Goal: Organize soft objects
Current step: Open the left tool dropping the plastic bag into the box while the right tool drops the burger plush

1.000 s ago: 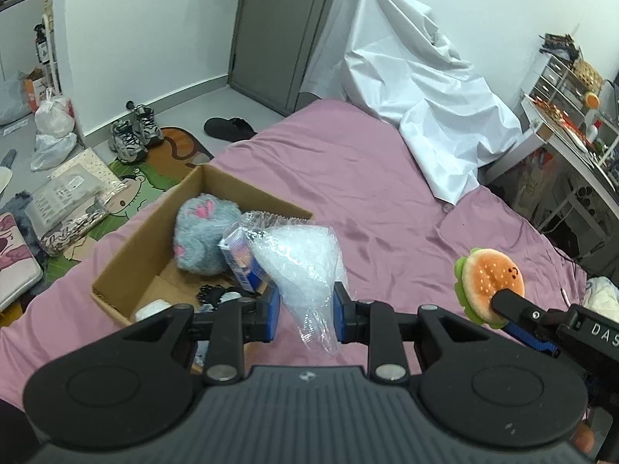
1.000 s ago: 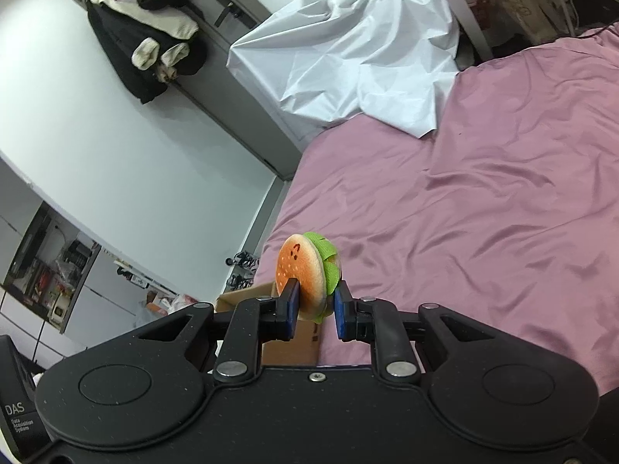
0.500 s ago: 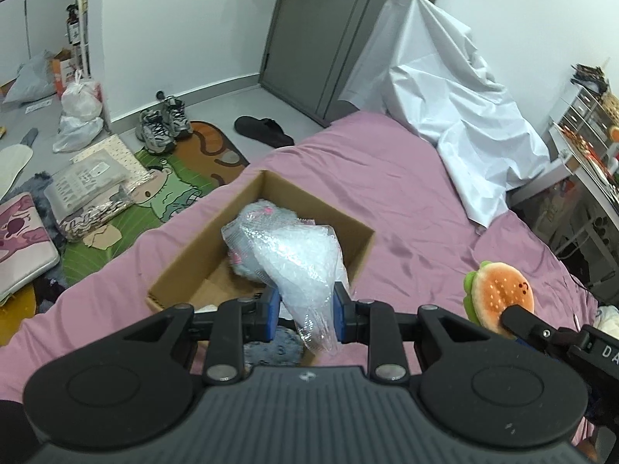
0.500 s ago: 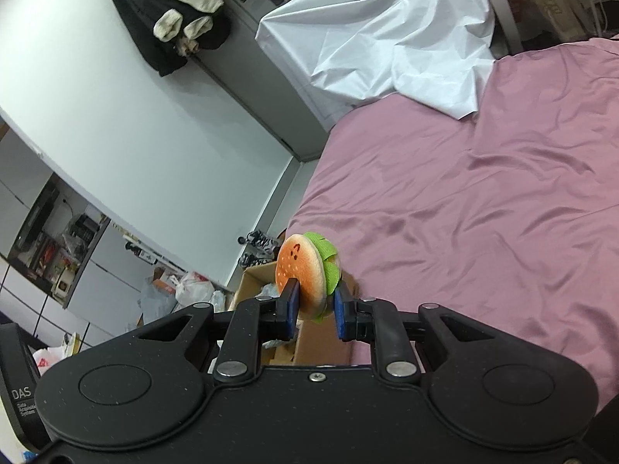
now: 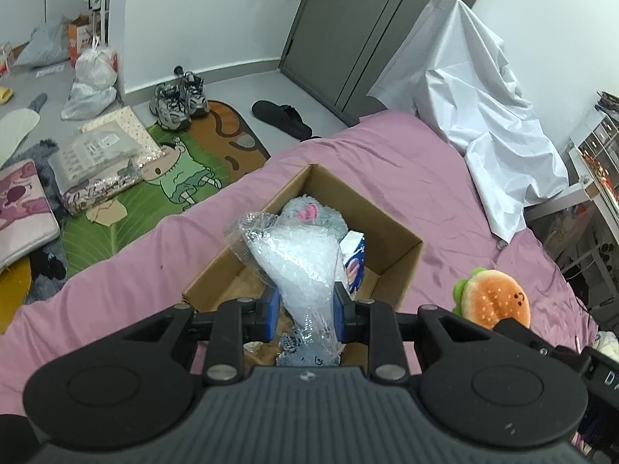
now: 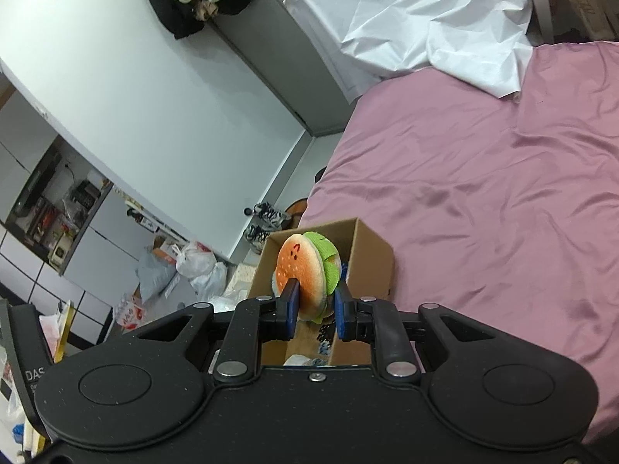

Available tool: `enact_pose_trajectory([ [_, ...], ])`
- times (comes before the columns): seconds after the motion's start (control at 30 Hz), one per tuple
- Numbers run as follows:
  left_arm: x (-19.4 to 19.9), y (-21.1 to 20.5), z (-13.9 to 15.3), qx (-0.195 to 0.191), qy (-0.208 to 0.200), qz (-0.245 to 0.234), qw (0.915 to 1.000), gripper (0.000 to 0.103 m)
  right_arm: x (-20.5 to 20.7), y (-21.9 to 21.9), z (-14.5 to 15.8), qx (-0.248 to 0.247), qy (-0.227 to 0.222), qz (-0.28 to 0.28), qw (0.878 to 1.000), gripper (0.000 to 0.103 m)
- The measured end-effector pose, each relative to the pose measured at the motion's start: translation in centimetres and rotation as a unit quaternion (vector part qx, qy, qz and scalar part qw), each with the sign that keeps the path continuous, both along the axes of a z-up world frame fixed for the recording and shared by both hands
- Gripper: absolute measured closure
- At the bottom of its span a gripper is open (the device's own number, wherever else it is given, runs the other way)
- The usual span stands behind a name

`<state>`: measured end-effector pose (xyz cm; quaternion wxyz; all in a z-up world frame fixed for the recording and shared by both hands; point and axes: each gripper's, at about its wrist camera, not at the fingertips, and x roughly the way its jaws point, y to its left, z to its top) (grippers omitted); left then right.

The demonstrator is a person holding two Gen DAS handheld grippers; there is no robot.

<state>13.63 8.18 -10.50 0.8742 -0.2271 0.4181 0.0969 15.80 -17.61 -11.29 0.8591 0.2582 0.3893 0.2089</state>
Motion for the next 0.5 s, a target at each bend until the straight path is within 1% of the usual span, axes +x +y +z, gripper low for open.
enact_pose_trajectory([
  [0.2, 0.7, 1.4, -1.2, -0.015, 0.004, 0.009, 0.9998, 0.076, 0.2, 2.2, -0.4, -0.016, 0.007, 0.012, 1.0, 0.084],
  [0.23, 0.8, 1.7, -1.3, -0.015, 0.002, 0.012, 0.9998, 0.074, 0.2, 2.5, -0.4, -0.018, 0.008, 0.013, 1.0, 0.084],
  [0.3, 0.9, 2.0, -1.4, -0.017, -0.005, 0.009, 0.9998, 0.071, 0.4, 3.1, -0.6, -0.022, 0.011, 0.016, 1.0, 0.084],
  [0.5, 0.8, 3.4, -1.5, -0.022, 0.002, 0.014, 0.9997, 0.059, 0.7, 5.0, -1.3, -0.033, 0.024, 0.024, 0.999, 0.084],
])
